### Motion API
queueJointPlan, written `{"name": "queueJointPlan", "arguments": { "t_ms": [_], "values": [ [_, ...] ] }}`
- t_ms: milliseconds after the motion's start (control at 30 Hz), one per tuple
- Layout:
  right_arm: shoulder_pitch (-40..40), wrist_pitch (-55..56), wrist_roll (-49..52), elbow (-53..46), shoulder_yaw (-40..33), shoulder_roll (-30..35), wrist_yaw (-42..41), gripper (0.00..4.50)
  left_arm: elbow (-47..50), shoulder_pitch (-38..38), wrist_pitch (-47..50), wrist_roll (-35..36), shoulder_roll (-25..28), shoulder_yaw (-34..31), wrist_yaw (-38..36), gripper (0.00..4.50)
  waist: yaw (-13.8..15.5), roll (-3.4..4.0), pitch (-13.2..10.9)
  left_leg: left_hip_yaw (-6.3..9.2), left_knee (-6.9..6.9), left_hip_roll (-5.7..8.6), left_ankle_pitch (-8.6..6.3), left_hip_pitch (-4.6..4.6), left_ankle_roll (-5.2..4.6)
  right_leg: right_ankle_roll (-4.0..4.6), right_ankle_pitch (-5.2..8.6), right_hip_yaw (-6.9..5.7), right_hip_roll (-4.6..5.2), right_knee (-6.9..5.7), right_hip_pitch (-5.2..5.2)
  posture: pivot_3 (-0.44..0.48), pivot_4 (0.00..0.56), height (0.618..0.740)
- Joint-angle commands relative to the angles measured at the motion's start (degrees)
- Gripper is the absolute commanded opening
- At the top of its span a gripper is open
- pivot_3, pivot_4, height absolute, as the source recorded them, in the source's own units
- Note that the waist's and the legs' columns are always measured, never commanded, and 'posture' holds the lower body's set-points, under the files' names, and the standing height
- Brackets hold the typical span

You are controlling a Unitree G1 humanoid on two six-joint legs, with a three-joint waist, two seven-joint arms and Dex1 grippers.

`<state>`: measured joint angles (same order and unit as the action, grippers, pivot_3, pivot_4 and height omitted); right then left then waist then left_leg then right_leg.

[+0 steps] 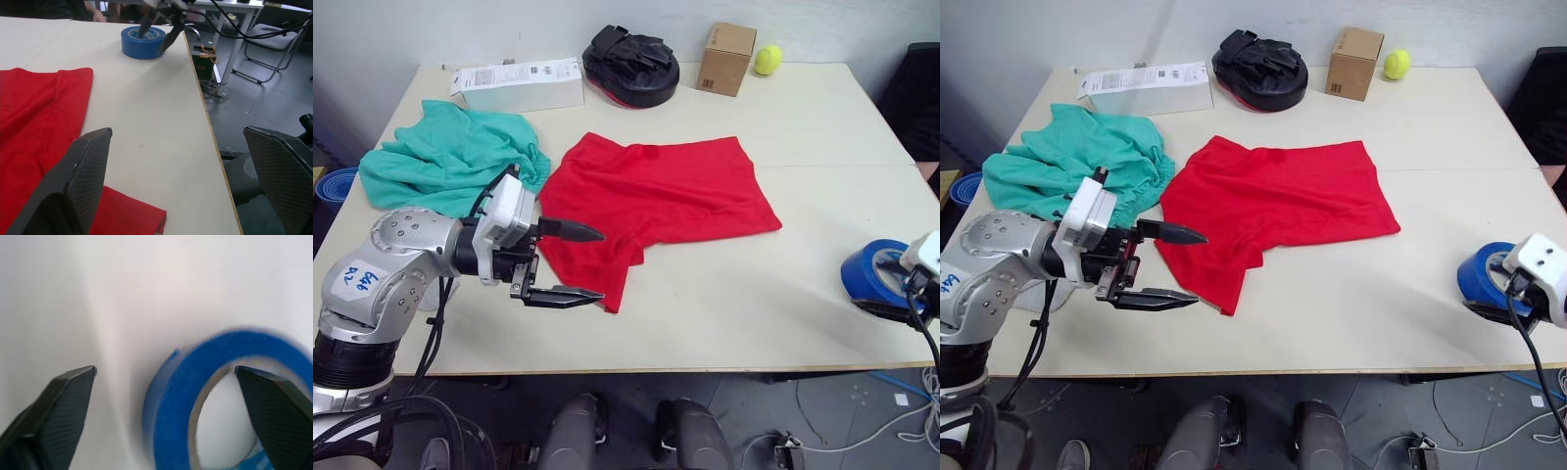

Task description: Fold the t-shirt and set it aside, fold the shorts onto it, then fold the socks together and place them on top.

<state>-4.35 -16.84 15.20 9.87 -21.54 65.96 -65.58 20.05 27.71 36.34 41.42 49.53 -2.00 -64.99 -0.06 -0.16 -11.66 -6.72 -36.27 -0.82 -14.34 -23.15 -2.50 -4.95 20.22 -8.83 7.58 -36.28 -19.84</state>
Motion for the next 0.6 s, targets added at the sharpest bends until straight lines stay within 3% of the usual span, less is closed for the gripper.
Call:
{"name": "queueJointPlan", "arguments": {
  "t_ms": [33,233,600],
  "values": [
    [-4.0,-7.4,8.8,-10.9,-5.3,1.1,-0.9,4.48,2.5,-3.1,0.3,-2.5,1.6,-1.3,2.6,4.5,-0.1,0.05,0.0,0.0,0.02,0.0,0.0,0.0,0.01,0.0,0.0,0.0,0.0,0.0,-0.01,0.0,0.15,0.74],
    [-7.0,-17.3,21.2,-27.5,-4.9,-0.8,-0.9,4.48,4.7,-6.3,4.1,-8.4,-0.1,3.0,11.7,4.5,1.0,0.03,0.0,0.25,0.07,-0.01,-0.07,-0.05,0.02,0.0,0.0,-0.11,0.0,0.15,0.07,0.0,0.15,0.74],
    [-3.3,-15.5,21.6,-36.5,-0.3,-2.7,-1.4,4.48,-2.0,-5.1,-0.7,-20.5,-6.3,14.2,15.8,4.5,1.6,-0.05,0.0,0.3,0.04,0.11,-0.15,-0.15,-0.09,-0.17,-0.11,-0.1,0.04,0.33,0.14,0.0,0.15,0.74]
  ]
}}
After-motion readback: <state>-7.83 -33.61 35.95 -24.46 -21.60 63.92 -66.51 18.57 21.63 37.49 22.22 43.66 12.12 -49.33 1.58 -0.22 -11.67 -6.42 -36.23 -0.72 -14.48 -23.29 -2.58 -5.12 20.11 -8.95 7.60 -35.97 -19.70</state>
